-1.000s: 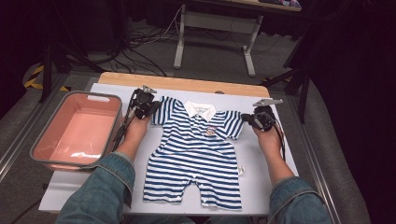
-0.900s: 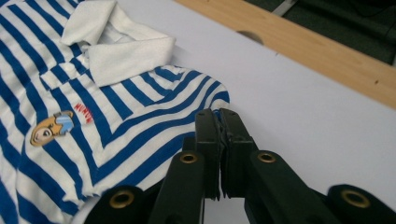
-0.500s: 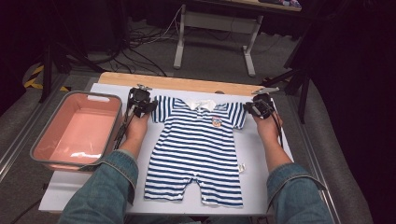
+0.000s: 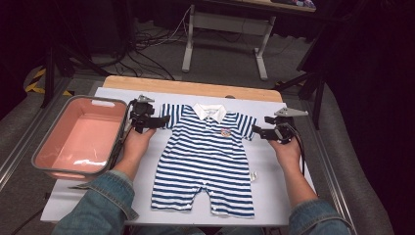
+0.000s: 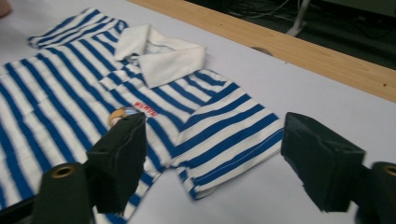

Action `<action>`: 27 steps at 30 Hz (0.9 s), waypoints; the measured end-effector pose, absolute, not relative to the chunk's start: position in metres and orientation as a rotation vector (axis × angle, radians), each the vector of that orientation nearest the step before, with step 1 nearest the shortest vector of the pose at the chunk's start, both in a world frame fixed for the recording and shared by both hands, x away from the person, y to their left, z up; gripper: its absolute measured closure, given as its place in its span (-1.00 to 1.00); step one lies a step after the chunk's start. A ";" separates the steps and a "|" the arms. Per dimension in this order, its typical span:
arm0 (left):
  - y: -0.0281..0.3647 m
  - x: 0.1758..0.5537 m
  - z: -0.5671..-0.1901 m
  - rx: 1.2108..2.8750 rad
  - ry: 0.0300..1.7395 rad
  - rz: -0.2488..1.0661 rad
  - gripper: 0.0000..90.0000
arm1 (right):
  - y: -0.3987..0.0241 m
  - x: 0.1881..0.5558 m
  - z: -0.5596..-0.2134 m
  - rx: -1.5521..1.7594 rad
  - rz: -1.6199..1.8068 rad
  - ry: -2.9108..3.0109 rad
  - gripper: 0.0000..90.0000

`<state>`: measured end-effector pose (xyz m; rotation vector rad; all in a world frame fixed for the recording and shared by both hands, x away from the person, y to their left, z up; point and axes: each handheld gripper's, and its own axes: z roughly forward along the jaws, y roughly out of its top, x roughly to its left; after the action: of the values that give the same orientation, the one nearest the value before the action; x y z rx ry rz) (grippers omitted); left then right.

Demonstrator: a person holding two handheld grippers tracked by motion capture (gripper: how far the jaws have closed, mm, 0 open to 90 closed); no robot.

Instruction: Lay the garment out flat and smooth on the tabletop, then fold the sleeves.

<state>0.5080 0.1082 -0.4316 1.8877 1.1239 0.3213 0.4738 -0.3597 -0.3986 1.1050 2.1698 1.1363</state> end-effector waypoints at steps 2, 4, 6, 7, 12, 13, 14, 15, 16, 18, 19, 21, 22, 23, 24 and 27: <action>0.107 0.506 -0.430 1.899 1.105 0.330 -0.52 | -0.360 0.468 -0.400 1.097 1.148 2.172 -0.60; 0.104 0.500 -0.424 1.915 1.052 0.361 -0.57 | -0.361 0.457 -0.403 1.078 1.172 2.168 -0.71; 0.102 0.496 -0.420 1.934 1.002 0.383 -0.61 | -0.362 0.442 -0.408 1.034 1.231 2.146 -0.82; 0.102 0.496 -0.420 1.934 1.002 0.383 -0.61 | -0.362 0.439 -0.409 1.025 1.248 2.143 -0.86; 0.102 0.493 -0.416 1.930 0.949 0.412 -0.67 | -0.364 0.414 -0.417 0.973 1.319 2.112 -0.98; 0.103 0.494 -0.415 1.921 0.945 0.419 -0.69 | -0.364 0.409 -0.418 0.962 1.325 2.111 -0.99; 0.103 0.494 -0.415 1.921 0.945 0.419 -0.70 | -0.364 0.409 -0.418 0.962 1.325 2.111 -0.99; 0.104 0.495 -0.414 1.904 0.940 0.418 -0.72 | -0.364 0.401 -0.421 0.940 1.339 2.111 -1.00; 0.105 0.495 -0.414 1.887 0.944 0.413 -0.75 | -0.363 0.397 -0.422 0.930 1.341 2.115 -1.00; 0.106 0.497 -0.413 1.854 0.946 0.425 -0.81 | -0.363 0.391 -0.426 0.911 1.350 2.122 -1.00; 0.106 0.497 -0.413 1.854 0.946 0.425 -0.84 | -0.363 0.391 -0.426 0.911 1.350 2.122 -1.00; 0.106 0.500 -0.413 1.840 0.955 0.424 -0.87 | -0.364 0.387 -0.429 0.904 1.353 2.123 -1.00; 0.106 0.502 -0.413 1.835 0.957 0.418 -0.90 | -0.364 0.385 -0.431 0.907 1.359 2.123 -1.00; 0.106 0.504 -0.414 1.833 0.963 0.411 -0.91 | -0.364 0.383 -0.433 0.910 1.362 2.126 -1.00; 0.106 0.507 -0.414 1.839 0.967 0.402 -0.91 | -0.364 0.383 -0.434 0.913 1.354 2.130 -1.00; 0.105 0.513 -0.419 1.841 1.002 0.399 -0.91 | -0.363 0.380 -0.437 0.905 1.346 2.134 -1.00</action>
<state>0.5133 0.1051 -0.4186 1.8406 1.0022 0.3987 0.3795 -0.3632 -0.4367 0.9045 2.1340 1.3460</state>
